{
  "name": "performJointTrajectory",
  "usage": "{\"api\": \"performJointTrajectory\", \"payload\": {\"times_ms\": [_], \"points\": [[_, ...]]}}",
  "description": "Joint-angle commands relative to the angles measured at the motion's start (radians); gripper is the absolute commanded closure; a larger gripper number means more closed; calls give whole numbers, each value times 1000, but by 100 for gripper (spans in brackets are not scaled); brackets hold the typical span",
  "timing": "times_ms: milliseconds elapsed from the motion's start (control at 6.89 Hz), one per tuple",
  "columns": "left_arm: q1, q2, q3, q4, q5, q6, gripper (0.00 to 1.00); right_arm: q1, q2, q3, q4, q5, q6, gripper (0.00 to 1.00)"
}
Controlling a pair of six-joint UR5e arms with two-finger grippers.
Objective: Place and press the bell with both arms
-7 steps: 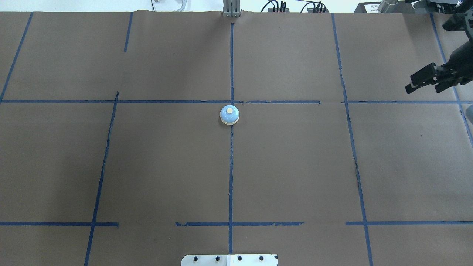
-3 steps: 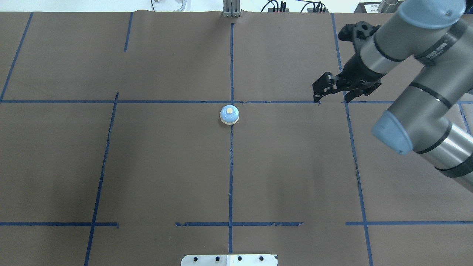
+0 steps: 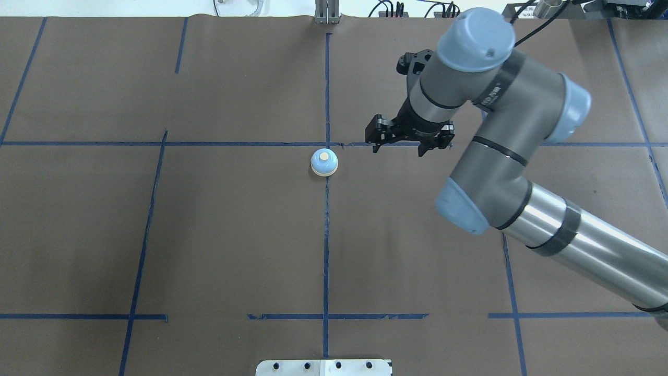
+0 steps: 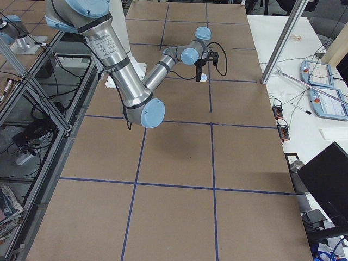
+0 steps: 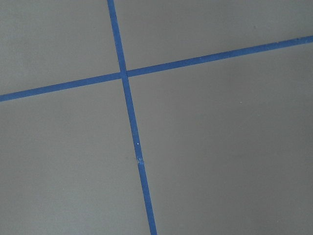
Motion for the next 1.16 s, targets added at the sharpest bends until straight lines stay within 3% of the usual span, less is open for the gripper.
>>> {"api": "performJointTrajectory", "payload": {"times_ms": [0,145,290,435,581,1016], "points": [[0,1,-3,2,0,-2,0,-64,189,-222,2,-103,47,1],[0,1,-1,2,-2,-2,0,-79,273,-338,4,-110,64,3],[1,-1,6,2,-2,-2,0,-94,342,-430,4,-115,79,23],[1,-2,12,2,-2,-2,0,-98,355,-451,4,-118,85,76],[1,-4,11,4,-2,-2,0,-98,354,-466,4,-118,78,96],[1,-4,11,4,-2,-27,0,-105,357,-509,8,-150,78,99]]}}
